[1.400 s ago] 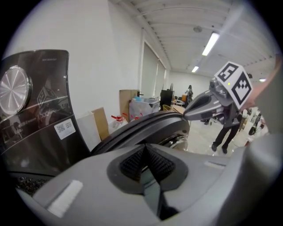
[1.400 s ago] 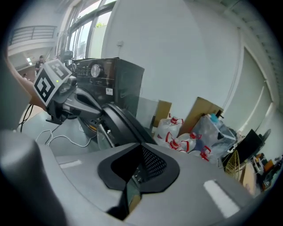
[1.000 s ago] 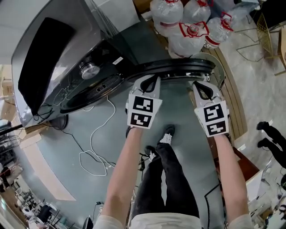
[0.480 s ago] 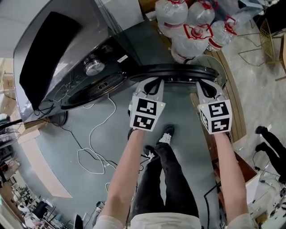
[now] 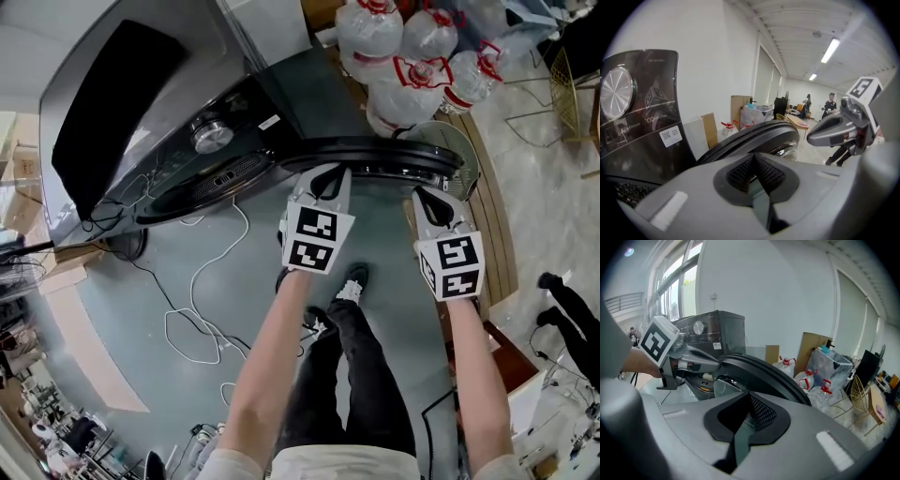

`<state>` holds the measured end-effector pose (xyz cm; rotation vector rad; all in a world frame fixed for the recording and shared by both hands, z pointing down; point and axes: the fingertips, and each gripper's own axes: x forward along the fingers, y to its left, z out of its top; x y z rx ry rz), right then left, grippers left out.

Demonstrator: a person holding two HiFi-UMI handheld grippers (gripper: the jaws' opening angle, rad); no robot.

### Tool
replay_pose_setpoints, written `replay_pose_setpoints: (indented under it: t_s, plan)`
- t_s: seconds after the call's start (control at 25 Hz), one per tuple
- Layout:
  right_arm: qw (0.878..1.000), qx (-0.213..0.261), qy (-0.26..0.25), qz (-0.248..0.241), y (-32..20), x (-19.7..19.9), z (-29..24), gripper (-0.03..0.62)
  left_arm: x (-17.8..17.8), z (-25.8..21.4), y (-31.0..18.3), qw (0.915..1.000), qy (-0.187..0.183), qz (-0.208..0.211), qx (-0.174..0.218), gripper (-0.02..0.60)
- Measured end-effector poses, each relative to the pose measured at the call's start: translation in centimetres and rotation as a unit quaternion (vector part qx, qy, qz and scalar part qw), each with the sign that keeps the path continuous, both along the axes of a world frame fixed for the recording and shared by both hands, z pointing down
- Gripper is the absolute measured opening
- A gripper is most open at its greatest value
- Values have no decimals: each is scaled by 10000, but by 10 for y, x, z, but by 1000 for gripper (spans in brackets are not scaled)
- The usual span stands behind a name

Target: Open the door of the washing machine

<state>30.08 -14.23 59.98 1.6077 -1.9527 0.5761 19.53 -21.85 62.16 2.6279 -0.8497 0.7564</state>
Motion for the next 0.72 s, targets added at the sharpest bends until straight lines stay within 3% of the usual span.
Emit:
replay_pose_setpoints:
  t_s: [0.44,0.72]
  plan:
    - [9997,32,-162,-191,34,-51,-12,0,-22,-7,18,9998,-118,127,128,58]
    - [9987,100,-257,-431,55,-92,-32,0,-85,-28,53,9978,-475,211,404,58]
